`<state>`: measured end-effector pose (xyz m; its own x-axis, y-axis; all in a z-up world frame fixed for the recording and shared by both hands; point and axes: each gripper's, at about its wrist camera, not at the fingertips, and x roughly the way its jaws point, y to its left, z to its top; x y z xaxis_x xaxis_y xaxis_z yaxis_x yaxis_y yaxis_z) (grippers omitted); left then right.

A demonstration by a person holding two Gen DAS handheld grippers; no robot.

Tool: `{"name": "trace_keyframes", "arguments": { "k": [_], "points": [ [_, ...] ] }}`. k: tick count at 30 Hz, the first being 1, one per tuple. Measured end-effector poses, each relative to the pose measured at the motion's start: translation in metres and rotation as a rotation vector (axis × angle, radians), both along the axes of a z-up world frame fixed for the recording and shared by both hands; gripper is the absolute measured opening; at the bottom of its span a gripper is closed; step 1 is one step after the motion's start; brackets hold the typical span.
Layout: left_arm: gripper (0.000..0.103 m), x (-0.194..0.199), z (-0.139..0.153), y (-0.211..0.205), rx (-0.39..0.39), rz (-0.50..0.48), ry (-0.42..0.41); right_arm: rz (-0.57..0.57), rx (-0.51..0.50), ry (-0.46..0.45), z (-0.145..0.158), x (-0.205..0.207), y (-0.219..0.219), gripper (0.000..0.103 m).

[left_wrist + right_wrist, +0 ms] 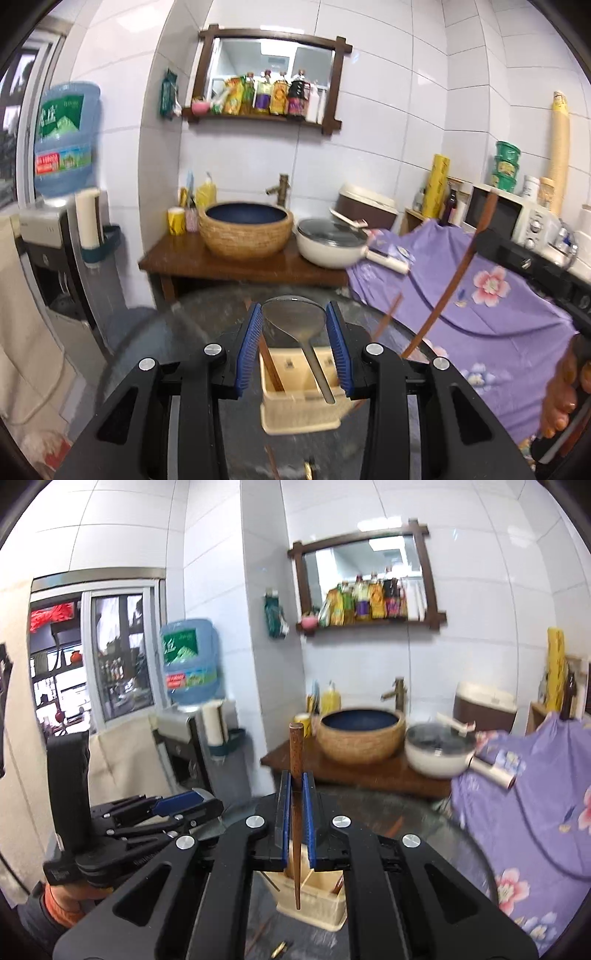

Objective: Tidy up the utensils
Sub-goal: 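Lift the chopstick with the right tool while the left carries the spoon over the basket, then open the right gripper dropping the chopstick in the basket while the left releases the spoon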

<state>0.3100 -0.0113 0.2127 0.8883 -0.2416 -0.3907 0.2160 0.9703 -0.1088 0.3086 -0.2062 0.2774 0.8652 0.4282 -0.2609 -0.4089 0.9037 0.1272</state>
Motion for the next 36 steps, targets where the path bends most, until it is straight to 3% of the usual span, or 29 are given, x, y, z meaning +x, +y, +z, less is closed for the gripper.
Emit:
{"name": "trace_keyframes", "arguments": {
  "k": [3, 6, 13, 22, 36],
  "points": [
    [0.035, 0.018, 0.004, -0.008, 0.019, 0.03, -0.004, -0.036, -0.002, -0.025, 0.012, 0.013, 0.004, 0.007],
    [0.035, 0.031, -0.006, -0.016, 0.054, 0.053, 0.012, -0.067, -0.012, -0.028, 0.004, 0.028, 0.01, 0.007],
    [0.035, 0.053, -0.063, -0.023, 0.093, 0.07, 0.104, -0.1, 0.0, 0.062, -0.057, 0.059, 0.009, 0.007],
    [0.035, 0.063, -0.104, -0.028, 0.124, 0.067, 0.16, -0.105, 0.016, 0.156, -0.111, 0.075, 0.01, 0.007],
    [0.036, 0.068, -0.141, -0.036, 0.148, 0.05, 0.213, -0.138, 0.042, 0.168, -0.128, 0.079, -0.004, 0.007]
  ]
}}
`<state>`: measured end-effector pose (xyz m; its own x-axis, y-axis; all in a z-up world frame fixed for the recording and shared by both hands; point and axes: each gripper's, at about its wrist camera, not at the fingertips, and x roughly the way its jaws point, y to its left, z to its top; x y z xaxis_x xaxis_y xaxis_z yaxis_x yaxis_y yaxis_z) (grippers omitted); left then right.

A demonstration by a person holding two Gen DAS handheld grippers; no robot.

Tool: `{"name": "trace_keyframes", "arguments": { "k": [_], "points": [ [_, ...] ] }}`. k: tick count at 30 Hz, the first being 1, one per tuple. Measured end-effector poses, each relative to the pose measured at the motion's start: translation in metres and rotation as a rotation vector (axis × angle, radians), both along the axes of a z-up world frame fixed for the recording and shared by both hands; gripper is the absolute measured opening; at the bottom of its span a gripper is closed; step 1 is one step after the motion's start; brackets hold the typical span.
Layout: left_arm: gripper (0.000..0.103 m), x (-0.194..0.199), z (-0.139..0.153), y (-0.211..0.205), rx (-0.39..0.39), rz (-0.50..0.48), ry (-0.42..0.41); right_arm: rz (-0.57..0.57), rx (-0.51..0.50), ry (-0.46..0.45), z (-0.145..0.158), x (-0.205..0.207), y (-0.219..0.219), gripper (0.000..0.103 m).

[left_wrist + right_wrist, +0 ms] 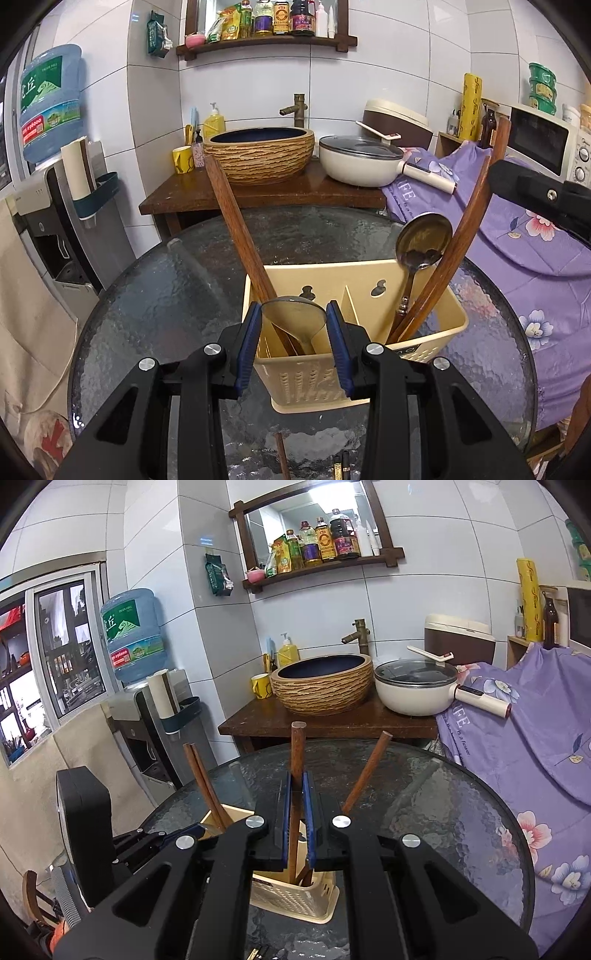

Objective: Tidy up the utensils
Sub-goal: 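Open the right gripper dropping the chopstick in the basket while the left releases the spoon, then withdraw both tools and lower them toward the remaining spoon and chopsticks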

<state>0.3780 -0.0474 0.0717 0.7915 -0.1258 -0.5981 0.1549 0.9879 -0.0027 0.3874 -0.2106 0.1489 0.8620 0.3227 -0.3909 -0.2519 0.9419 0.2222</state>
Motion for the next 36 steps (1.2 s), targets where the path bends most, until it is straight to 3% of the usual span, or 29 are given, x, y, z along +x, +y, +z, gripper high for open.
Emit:
{"name": "trace_keyframes", "arguments": {
  "k": [7, 9, 10, 11, 13, 16, 20, 30, 36],
  "points": [
    [0.048, -0.012, 0.004, 0.004, -0.024, -0.024, -0.032, -0.026, 0.011, -0.012, -0.004, 0.0, -0.01, 0.008],
    [0.062, -0.021, 0.008, 0.004, -0.02, -0.006, -0.062, -0.034, 0.004, -0.019, -0.004, -0.003, -0.012, 0.011],
    [0.064, -0.026, 0.01, 0.004, -0.019, -0.005, -0.079, -0.039, -0.001, -0.027, -0.004, -0.005, -0.013, 0.022],
    [0.066, -0.033, 0.012, 0.005, -0.02, -0.012, -0.098, -0.042, -0.001, -0.035, -0.003, -0.008, -0.014, 0.043],
    [0.069, -0.047, 0.015, 0.004, -0.014, -0.022, -0.128, -0.06, 0.003, -0.071, -0.002, -0.017, -0.016, 0.06],
    [0.078, -0.07, 0.019, 0.01, -0.007, -0.011, -0.187, -0.07, -0.034, -0.109, 0.0, -0.031, -0.013, 0.061],
    [0.086, -0.095, 0.017, 0.026, -0.03, 0.019, -0.209, -0.063, -0.057, -0.115, -0.006, -0.053, -0.009, 0.07],
    [0.095, -0.128, -0.024, 0.061, -0.058, 0.086, -0.127, 0.038, -0.107, 0.022, -0.062, -0.098, 0.018, 0.076],
    [0.096, -0.143, -0.047, 0.073, -0.08, 0.106, -0.076, 0.064, -0.143, 0.079, -0.098, -0.118, 0.032, 0.076]
  ]
}}
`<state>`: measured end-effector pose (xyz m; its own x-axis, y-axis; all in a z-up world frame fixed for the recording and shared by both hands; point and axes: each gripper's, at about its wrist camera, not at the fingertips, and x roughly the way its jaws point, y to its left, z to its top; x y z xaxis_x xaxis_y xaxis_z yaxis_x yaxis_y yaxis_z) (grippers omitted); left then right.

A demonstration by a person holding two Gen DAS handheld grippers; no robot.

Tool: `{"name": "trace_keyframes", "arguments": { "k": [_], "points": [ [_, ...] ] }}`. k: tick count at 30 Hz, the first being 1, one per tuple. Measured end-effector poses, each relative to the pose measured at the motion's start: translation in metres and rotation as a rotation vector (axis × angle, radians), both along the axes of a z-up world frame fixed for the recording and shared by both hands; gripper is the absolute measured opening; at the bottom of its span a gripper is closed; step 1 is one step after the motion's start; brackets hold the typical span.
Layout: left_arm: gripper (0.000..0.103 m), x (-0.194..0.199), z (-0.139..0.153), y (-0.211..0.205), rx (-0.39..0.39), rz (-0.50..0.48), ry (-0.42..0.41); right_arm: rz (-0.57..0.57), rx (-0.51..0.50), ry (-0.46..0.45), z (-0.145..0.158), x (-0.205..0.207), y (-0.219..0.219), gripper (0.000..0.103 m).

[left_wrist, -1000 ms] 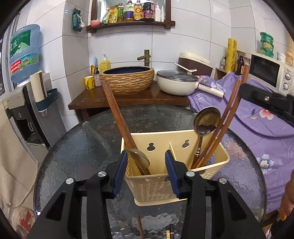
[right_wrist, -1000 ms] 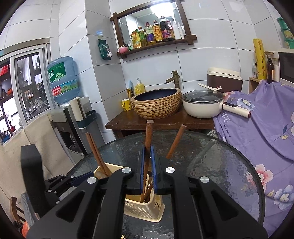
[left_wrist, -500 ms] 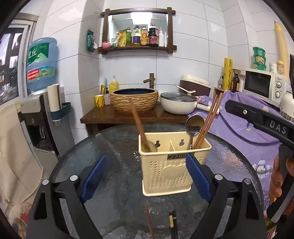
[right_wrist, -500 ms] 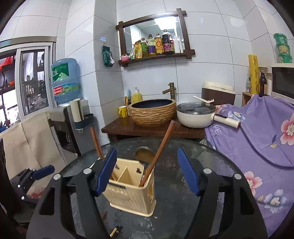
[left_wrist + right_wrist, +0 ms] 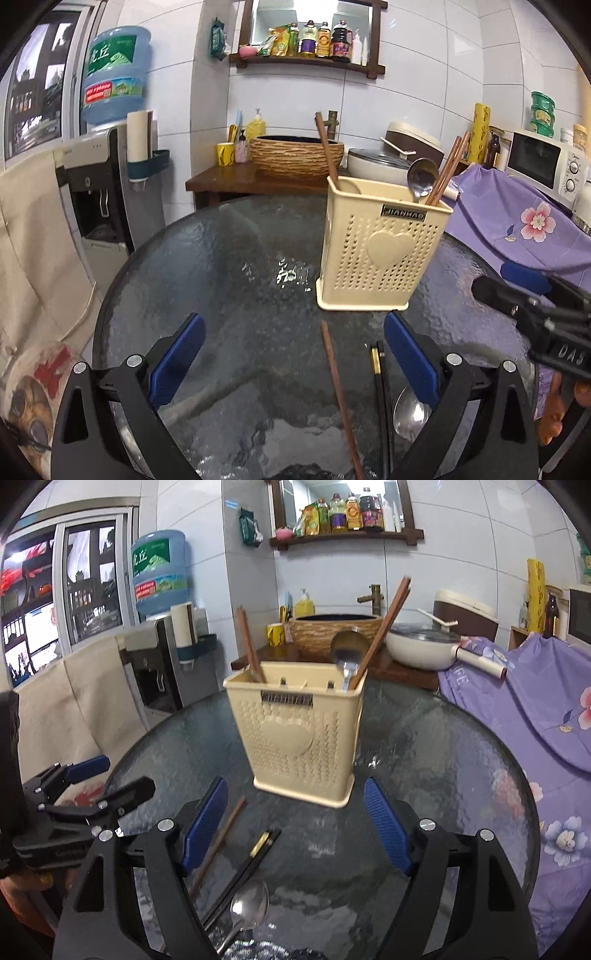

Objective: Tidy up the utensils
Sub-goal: 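Withdraw both tools and lower them toward the remaining spoon and chopsticks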

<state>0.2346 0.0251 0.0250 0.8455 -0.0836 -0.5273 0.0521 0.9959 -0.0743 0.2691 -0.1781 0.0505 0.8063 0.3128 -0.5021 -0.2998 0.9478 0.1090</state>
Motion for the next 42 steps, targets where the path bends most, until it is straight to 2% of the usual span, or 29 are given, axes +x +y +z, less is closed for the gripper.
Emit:
{"name": "trace_keyframes", "arguments": {
  "k": [7, 12, 14, 21, 24, 30, 42],
  "points": [
    [0.096, -0.013, -0.021, 0.004, 0.017, 0.017, 0.055, -0.011, 0.014, 0.094, -0.044, -0.015, 0.004, 0.076],
    [0.095, -0.021, -0.034, 0.006, 0.042, 0.036, 0.087, -0.04, 0.027, 0.143, -0.063, -0.021, 0.0, 0.076],
    [0.095, -0.024, -0.039, 0.007, 0.045, 0.035, 0.102, -0.05, 0.023, 0.155, -0.068, -0.023, -0.001, 0.076],
    [0.074, -0.023, -0.056, 0.009, 0.023, 0.024, 0.167, -0.046, 0.005, 0.209, -0.082, -0.026, 0.009, 0.076],
    [0.071, -0.022, -0.058, 0.01, 0.023, 0.025, 0.176, -0.025, -0.03, 0.236, -0.088, -0.028, 0.023, 0.076],
    [0.071, -0.021, -0.059, 0.013, 0.014, 0.03, 0.185, -0.027, -0.118, 0.27, -0.101, -0.035, 0.043, 0.072],
    [0.071, -0.021, -0.056, 0.011, 0.004, 0.015, 0.178, -0.059, -0.171, 0.3, -0.11, -0.039, 0.051, 0.068]
  ]
}}
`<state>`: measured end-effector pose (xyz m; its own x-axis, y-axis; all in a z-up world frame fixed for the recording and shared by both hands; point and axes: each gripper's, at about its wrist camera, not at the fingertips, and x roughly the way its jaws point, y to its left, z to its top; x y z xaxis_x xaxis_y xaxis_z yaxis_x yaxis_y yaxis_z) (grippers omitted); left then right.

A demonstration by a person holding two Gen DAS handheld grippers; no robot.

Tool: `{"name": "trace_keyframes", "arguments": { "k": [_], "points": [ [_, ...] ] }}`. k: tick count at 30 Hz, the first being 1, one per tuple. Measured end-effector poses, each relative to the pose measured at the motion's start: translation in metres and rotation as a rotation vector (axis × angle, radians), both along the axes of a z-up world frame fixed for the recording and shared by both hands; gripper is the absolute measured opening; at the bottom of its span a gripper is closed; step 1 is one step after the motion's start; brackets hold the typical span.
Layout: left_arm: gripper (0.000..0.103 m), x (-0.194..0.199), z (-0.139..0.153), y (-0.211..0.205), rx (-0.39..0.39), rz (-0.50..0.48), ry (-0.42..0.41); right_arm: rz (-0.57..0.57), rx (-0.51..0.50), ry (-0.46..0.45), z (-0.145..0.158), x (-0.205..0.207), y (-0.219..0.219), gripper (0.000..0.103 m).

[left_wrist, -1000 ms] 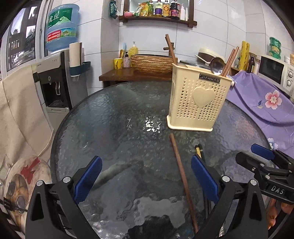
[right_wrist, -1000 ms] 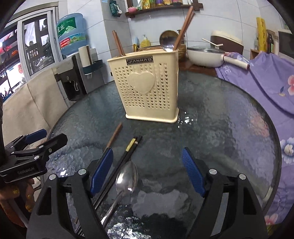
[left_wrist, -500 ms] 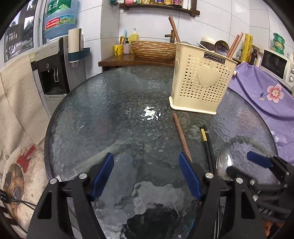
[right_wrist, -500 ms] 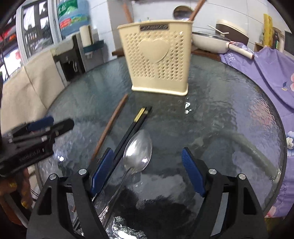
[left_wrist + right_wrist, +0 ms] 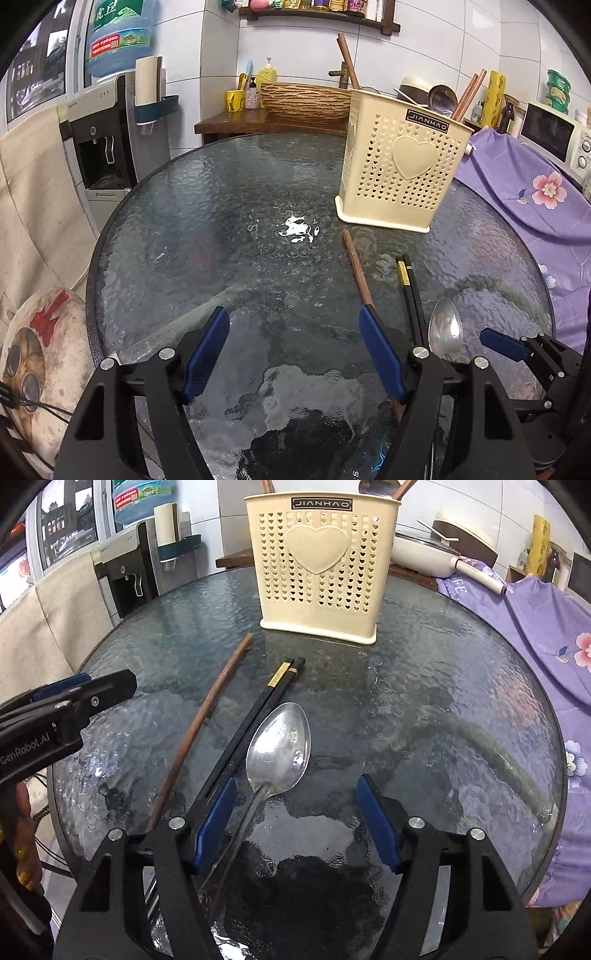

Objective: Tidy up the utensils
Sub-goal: 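Withdraw both tools and lower them toward the remaining spoon and chopsticks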

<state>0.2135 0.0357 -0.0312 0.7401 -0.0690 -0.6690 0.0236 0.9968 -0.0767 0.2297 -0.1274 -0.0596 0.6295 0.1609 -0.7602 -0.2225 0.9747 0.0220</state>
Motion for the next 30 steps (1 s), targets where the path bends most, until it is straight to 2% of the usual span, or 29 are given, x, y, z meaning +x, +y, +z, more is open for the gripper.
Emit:
{"name": "trace_keyframes", "arguments": {
  "k": [4, 6, 8, 10, 15, 18, 19, 20, 21, 26, 30],
  "points": [
    [0.071, 0.002, 0.0, -0.002, -0.001, 0.0, 0.004, 0.008, -0.012, -0.007, 0.001, -0.001, 0.005, 0.067],
    [0.071, 0.002, 0.0, -0.002, -0.006, 0.0, 0.006, 0.032, -0.003, -0.002, 0.001, 0.0, 0.003, 0.064],
    [0.071, 0.003, 0.0, -0.002, -0.007, -0.003, 0.006, 0.048, 0.001, 0.0, 0.002, 0.001, -0.001, 0.049],
    [0.071, 0.003, 0.0, -0.003, -0.008, -0.003, 0.007, 0.073, -0.001, 0.0, 0.003, 0.003, -0.007, 0.044],
    [0.071, 0.005, -0.001, -0.003, -0.017, -0.005, 0.011, 0.115, -0.024, -0.001, 0.004, 0.013, -0.026, 0.044],
    [0.071, 0.007, -0.002, -0.005, -0.015, -0.012, 0.015, 0.146, 0.012, 0.012, 0.004, 0.019, -0.034, 0.044],
    [0.071, 0.008, -0.002, -0.006, -0.015, -0.015, 0.016, 0.13, 0.024, 0.013, 0.004, 0.021, -0.036, 0.048],
    [0.071, 0.01, -0.002, -0.007, -0.013, -0.019, 0.018, 0.119, 0.03, 0.015, 0.004, 0.022, -0.036, 0.055],
    [0.071, 0.012, -0.002, -0.008, -0.011, -0.023, 0.019, 0.105, 0.029, 0.018, 0.004, 0.023, -0.035, 0.057],
    [0.071, 0.022, 0.0, -0.017, 0.02, -0.034, 0.02, 0.013, 0.063, 0.042, 0.006, 0.025, -0.028, 0.057],
    [0.071, 0.028, 0.001, -0.017, 0.016, -0.025, 0.022, -0.053, 0.03, 0.039, 0.006, 0.027, -0.018, 0.057]
  ]
}}
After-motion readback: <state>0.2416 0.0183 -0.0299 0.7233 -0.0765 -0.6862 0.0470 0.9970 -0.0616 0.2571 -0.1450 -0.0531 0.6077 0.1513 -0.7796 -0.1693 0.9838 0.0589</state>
